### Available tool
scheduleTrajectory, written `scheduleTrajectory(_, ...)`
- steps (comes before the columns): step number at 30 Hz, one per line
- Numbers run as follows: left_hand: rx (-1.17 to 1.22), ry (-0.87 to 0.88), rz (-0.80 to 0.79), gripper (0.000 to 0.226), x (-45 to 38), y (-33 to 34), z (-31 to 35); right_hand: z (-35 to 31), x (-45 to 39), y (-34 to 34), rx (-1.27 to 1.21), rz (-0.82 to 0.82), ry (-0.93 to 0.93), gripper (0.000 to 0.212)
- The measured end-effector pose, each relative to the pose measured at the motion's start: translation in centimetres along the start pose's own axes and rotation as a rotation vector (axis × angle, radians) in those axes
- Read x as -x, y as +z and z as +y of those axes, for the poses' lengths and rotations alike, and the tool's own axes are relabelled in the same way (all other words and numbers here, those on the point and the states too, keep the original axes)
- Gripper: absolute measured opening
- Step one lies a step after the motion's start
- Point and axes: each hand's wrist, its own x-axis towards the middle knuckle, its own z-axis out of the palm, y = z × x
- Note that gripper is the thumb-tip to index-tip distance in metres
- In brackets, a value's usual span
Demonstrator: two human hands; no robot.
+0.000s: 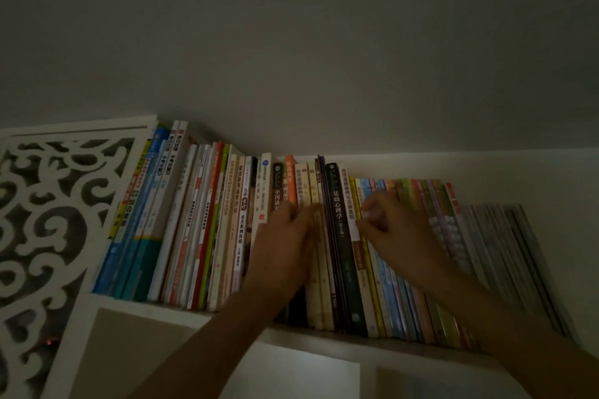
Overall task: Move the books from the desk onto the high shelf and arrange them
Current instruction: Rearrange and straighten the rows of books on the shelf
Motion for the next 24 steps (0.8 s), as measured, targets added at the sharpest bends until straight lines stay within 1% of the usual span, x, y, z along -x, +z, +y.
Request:
scheduleTrajectory(2, 0.06, -0.057, 0.075, 0.032, -1.2, -0.9, -1.0, 0.0, -1.7, -0.3, 0.026, 0.08, -0.084, 0.019)
scheduleTrajectory(3, 0.042, -0.071, 0.1, 0.03, -1.9, -1.2, -1.5, 0.0, -2.6, -0.3, 0.051, 0.091, -0.121, 0.026)
scheduleTrajectory(6, -0.041, -0.077, 0.157, 0.029, -4.4, -1.7, -2.9, -0.5, -5.4, 0.3, 0.082, 0.007, -0.191, 0.047)
scheduleTrajectory(8, -0.013, -0.068, 0.157, 0.031, -5.8, -1.8, -3.4, -0.9, -7.2, 1.0, 0.092, -0.055, -0.217, 0.054)
scheduleTrajectory(11, 0.016, -0.013, 0.156, 0.04, -7.4, -1.6, -3.1, -1.2, -9.1, 1.9, 0.124, -0.129, -0.185, 0.051)
scheduleTrajectory(13, -0.068, 0.034, 0.118, 0.049, -8.2, -1.1, -3.0, -1.3, -9.6, 2.3, 0.053, -0.136, -0.124, 0.043)
scheduleTrajectory(15, -0.141, 0.068, 0.067, 0.056, -8.5, -0.5, -3.2, -1.1, -9.7, 2.7, -0.003, -0.102, -0.083, 0.038)
scheduleTrajectory(18, -0.139, 0.074, 0.016, 0.06, -8.8, -0.7, -3.6, -0.6, -9.5, 2.8, 0.076, -0.026, -0.075, 0.038)
scheduleTrajectory(20, -0.144, 0.077, -0.054, 0.062, -9.4, -1.1, -3.9, -0.6, -9.3, 2.6, 0.134, 0.015, -0.083, 0.039)
scheduleTrajectory(22, -0.145, 0.083, -0.132, 0.063, -10.0, -1.5, -3.9, -0.8, -9.3, 2.5, 0.198, 0.015, -0.088, 0.04)
scheduleTrajectory(24, -0.099, 0.085, -0.159, 0.06, -10.4, -1.6, -3.8, -1.0, -9.4, 2.5, 0.224, -0.022, -0.095, 0.042)
